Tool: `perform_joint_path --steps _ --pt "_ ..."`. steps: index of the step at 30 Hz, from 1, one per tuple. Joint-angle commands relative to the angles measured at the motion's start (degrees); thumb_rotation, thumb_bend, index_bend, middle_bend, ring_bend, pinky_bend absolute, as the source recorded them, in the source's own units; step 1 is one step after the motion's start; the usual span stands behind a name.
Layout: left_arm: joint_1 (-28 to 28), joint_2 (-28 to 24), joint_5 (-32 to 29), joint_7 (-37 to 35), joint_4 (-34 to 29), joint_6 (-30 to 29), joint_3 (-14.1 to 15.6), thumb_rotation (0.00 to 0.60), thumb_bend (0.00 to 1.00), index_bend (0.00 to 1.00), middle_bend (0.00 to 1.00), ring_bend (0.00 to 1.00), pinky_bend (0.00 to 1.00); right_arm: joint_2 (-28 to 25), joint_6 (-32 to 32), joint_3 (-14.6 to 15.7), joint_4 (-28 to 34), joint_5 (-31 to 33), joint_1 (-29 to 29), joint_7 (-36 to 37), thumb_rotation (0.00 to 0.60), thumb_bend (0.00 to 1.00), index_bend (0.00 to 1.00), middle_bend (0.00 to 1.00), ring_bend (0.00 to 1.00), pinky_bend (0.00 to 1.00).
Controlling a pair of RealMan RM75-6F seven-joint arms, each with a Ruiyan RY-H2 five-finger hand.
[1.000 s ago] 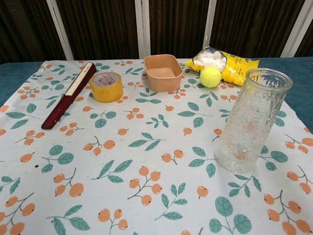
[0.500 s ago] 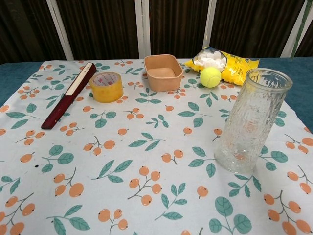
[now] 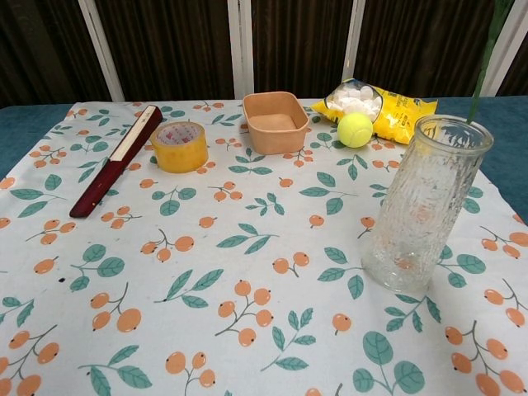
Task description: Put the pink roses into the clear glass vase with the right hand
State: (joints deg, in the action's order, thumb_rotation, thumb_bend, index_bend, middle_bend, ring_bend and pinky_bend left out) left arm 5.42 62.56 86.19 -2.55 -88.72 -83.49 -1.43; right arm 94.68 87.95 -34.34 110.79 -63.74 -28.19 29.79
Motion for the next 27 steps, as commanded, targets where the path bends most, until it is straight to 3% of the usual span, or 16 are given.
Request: perform_joint_path --steps 1,17,27 --pt "0.0 0.0 0.0 0.0 0.0 0.0 0.0 0.600 0.00 0.00 0.00 0.00 0.00 0.8 0.1 0.6 -1.0 0.1 0.3 0.7 0.600 0.36 0.56 0.62 0.59 0.32" --pt "0.1 -0.1 -0.1 0.1 -0.2 0.2 0.1 0.600 0.00 0.00 0.00 0.00 0.00 2.1 -1.3 2.0 -5.6 0.0 2.3 4.2 0.600 0.36 0.53 0.62 0.56 0.32" --pt "0.1 -0.1 0.1 0.0 -0.2 0.3 0.1 0.600 0.00 0.00 0.00 0.00 0.00 1.9 0.2 6.0 -5.2 -5.9 4.9 6.7 0.600 0.36 0.24 0.46 0.38 0.19"
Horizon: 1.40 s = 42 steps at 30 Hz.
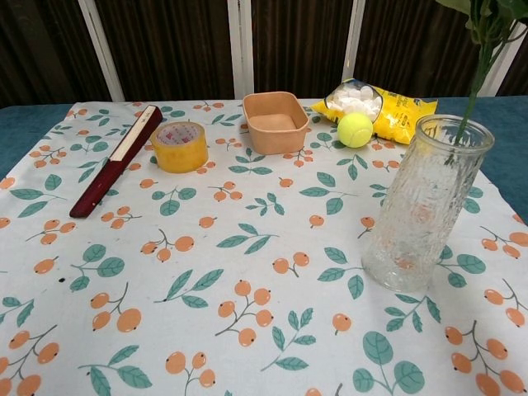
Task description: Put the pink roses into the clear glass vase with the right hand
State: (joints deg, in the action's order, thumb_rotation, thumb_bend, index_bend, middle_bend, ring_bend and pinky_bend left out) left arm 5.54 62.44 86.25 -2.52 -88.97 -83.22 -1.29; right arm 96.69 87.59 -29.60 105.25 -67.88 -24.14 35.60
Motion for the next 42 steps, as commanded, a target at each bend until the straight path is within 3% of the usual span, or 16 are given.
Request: perform_joint_path --steps 1,3,9,23,27,30,42 --pt "0.0 0.0 0.1 0.0 0.0 0.0 0.0 0.600 0.00 0.00 0.00 0.00 0.00 -0.3 0.5 1.7 0.5 -2.3 1.0 1.1 0.600 0.36 0.19 0.45 0.37 0.18" --pt "0.0 0.0 0.1 -0.1 0.0 0.0 0.0 0.600 0.00 0.00 0.00 0.00 0.00 -0.5 0.6 2.5 0.7 -3.4 1.5 1.4 0.600 0.36 0.14 0.43 0.35 0.16" --pt "0.0 0.0 0.2 -0.2 0.0 -0.1 0.0 0.600 0.00 0.00 0.00 0.00 0.00 -1.2 0.9 4.1 1.4 -5.9 2.6 2.6 0.600 0.36 0.12 0.42 0.35 0.16" --pt "0.0 0.0 0.2 -0.1 0.1 -0.2 0.0 0.600 0.00 0.00 0.00 0.00 0.00 -2.3 2.4 7.5 2.8 -9.6 5.6 3.6 0.600 0.36 0.11 0.41 0.35 0.16" --pt "0.0 0.0 0.2 -0.1 0.0 -0.2 0.0 0.600 0.00 0.00 0.00 0.00 0.00 -2.4 2.9 8.9 2.7 -11.1 6.4 4.0 0.600 0.36 0.01 0.29 0.25 0.14" --pt "0.0 0.0 0.2 -0.1 0.0 -0.3 0.0 0.600 0.00 0.00 0.00 0.00 0.00 -3.1 2.1 10.4 2.4 -12.4 6.6 4.0 0.600 0.32 0.00 0.19 0.15 0.10" --pt "-0.1 0.1 -0.1 -0.3 -0.1 -0.3 -0.1 0.600 0.00 0.00 0.00 0.00 0.00 -3.6 2.7 12.1 2.7 -18.2 6.4 3.1 0.600 0.31 0.00 0.17 0.15 0.09"
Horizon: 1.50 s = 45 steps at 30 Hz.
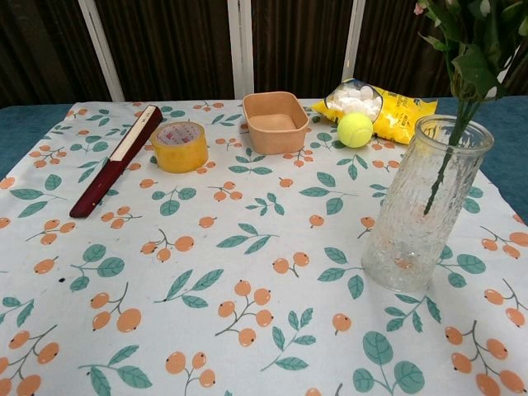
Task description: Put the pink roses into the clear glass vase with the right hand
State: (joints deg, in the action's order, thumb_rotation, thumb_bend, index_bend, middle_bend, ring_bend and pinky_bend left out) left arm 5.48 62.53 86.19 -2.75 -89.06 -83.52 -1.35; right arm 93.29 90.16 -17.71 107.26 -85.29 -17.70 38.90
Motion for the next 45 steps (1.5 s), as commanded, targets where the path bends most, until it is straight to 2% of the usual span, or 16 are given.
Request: perform_joint_path --steps 1,6,10,19,21,25,30,32,36,38,45 --pt "0.0 0.0 -0.1 -0.1 -0.1 0.0 0.0 0.600 0.00 0.00 0.00 0.00 0.00 -0.4 0.2 0.4 1.1 -1.3 -0.1 -0.1 0.600 0.31 0.00 0.17 0.15 0.09" --pt "0.0 -0.1 -0.3 -0.2 -0.2 0.2 -0.1 0.600 0.00 0.00 0.00 0.00 0.00 -1.4 0.0 1.7 2.7 -3.3 0.1 -0.6 0.600 0.31 0.00 0.13 0.15 0.09" --pt "0.0 -0.1 -0.2 -0.1 -0.3 0.1 -0.1 0.600 0.00 0.00 0.00 0.00 0.00 -2.1 -2.2 2.5 2.5 -3.1 -0.7 -2.4 0.600 0.31 0.00 0.09 0.11 0.09" --pt "0.0 -0.1 -0.2 -0.5 -0.3 0.1 -0.1 0.600 0.00 0.00 0.00 0.00 0.00 -2.7 -6.7 0.2 1.0 1.4 -2.9 -4.4 0.600 0.31 0.00 0.06 0.05 0.04" --pt "0.0 -0.2 -0.2 -0.6 -0.3 0.2 0.0 0.600 0.00 0.00 0.00 0.00 0.00 -2.8 -7.2 -0.2 1.0 2.2 -3.2 -4.6 0.600 0.27 0.00 0.02 0.01 0.00" --pt "0.0 -0.1 -0.1 -0.5 -0.3 0.1 0.0 0.600 0.00 0.00 0.00 0.00 0.00 -3.9 -9.5 -0.1 1.5 4.7 -3.5 -5.6 0.600 0.24 0.00 0.00 0.00 0.00" --pt "0.0 -0.2 -0.1 -0.5 -0.4 0.1 0.0 0.600 0.00 0.00 0.00 0.00 0.00 -3.6 -7.8 -0.3 1.5 4.8 -2.7 -6.4 0.600 0.23 0.00 0.00 0.00 0.00" --pt "0.0 -0.2 -0.1 -0.6 -0.4 0.2 0.0 0.600 0.00 0.00 0.00 0.00 0.00 -3.1 -6.4 -0.7 1.3 4.2 -2.4 -6.3 0.600 0.27 0.00 0.00 0.00 0.00" --pt "0.0 -0.2 0.0 -0.5 -0.4 0.2 0.1 0.600 0.00 0.00 0.00 0.00 0.00 -2.7 -4.9 -1.0 0.9 3.8 -1.8 -5.6 0.600 0.49 0.00 0.00 0.00 0.00" --pt "0.0 -0.2 0.0 -0.5 -0.4 0.2 0.1 0.600 0.00 0.00 0.00 0.00 0.00 -2.6 -4.2 -0.8 0.6 3.4 -1.4 -5.3 0.600 0.55 0.00 0.00 0.00 0.00" --pt "0.0 -0.3 0.0 -0.5 -0.5 0.2 0.1 0.600 0.00 0.00 0.00 0.00 0.00 -2.9 -2.4 -0.8 0.1 2.6 -0.3 -3.7 0.600 0.57 0.00 0.00 0.00 0.00"
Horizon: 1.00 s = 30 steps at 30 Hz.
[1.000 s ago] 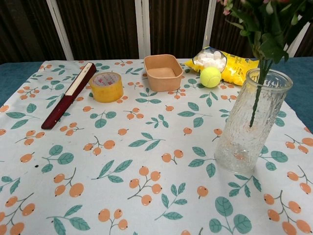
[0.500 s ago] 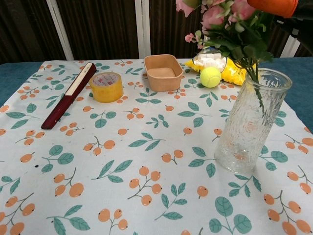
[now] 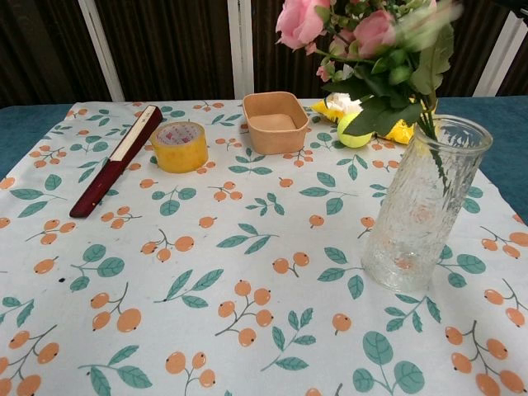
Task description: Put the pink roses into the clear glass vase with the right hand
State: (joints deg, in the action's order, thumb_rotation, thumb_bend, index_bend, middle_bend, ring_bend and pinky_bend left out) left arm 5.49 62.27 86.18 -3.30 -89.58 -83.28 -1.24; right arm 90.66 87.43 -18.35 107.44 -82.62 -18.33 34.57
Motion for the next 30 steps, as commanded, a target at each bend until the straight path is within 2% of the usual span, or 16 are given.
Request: perform_joint_path --steps 1,6,12,15,18,21,30 --pt "0.0 0.0 0.0 0.0 0.0 0.0 0.0 0.600 0.00 0.00 0.00 0.00 0.00 -0.4 0.4 -0.4 0.0 0.0 0.4 1.0 0.600 0.57 0.00 0.00 0.00 0.00" --pt "0.0 -0.1 0.0 0.0 0.0 -0.1 0.0 0.600 0.00 0.00 0.00 0.00 0.00 -3.5 -1.0 -2.3 -0.2 1.3 0.1 0.5 0.600 0.57 0.00 0.00 0.00 0.00" --pt "-0.1 -0.1 -0.1 0.0 0.0 -0.1 0.0 0.600 0.00 0.00 0.00 0.00 0.00 -11.6 -4.7 -7.0 -0.7 6.7 0.1 -2.0 0.600 0.57 0.00 0.00 0.00 0.00" --pt "-0.1 -0.1 -0.3 0.2 -0.1 0.0 -0.1 0.600 0.00 0.00 0.00 0.00 0.00 -16.3 -7.6 -8.2 -1.3 9.7 0.2 -4.5 0.600 0.57 0.00 0.00 0.00 0.00" --pt "-0.1 0.0 -0.5 0.5 -0.1 -0.2 -0.2 0.600 0.00 0.00 0.00 0.00 0.00 -21.1 -10.3 -7.2 -3.0 10.4 0.9 -9.2 0.600 0.57 0.00 0.00 0.00 0.00" --pt "-0.2 0.0 -0.9 0.8 -0.2 -0.3 -0.4 0.600 0.00 0.00 0.00 0.00 0.00 -23.8 -10.6 -4.7 -4.9 9.6 2.4 -13.4 0.600 0.57 0.00 0.00 0.00 0.00" --pt "-0.5 0.4 -2.3 3.4 0.3 -1.9 -1.8 0.600 0.00 0.00 0.00 0.00 0.00 -24.3 -8.1 3.7 -10.9 3.9 6.1 -23.4 0.600 0.53 0.00 0.00 0.00 0.00"
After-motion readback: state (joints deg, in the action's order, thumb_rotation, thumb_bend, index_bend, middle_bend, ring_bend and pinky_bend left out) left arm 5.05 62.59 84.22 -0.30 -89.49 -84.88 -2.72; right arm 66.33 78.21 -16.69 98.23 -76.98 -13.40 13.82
